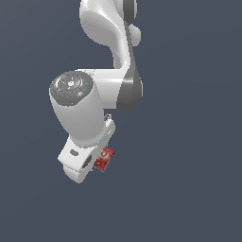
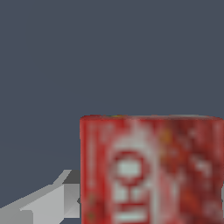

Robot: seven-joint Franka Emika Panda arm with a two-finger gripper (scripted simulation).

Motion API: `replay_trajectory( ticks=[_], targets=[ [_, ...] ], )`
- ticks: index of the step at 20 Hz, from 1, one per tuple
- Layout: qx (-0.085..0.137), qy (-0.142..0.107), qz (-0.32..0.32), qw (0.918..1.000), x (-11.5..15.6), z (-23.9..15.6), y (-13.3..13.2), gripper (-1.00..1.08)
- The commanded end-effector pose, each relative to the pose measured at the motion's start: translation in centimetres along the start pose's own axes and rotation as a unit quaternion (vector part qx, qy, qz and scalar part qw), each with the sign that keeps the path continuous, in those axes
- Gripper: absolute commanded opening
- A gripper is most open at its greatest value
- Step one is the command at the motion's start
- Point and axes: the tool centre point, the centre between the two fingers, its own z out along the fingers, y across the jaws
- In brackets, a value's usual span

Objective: Pick up the object and move it to a goal position.

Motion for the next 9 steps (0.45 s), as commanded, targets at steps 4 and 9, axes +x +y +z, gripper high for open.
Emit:
replay_trajectory(
  ticks=[4, 9],
  targets=[
    [0.0, 0.0, 0.0, 1.0, 0.27, -0.69, 0.58, -1.0],
    [0.0, 0.0, 0.0, 1.0, 0.33, -0.82, 0.73, -1.0]
  ],
)
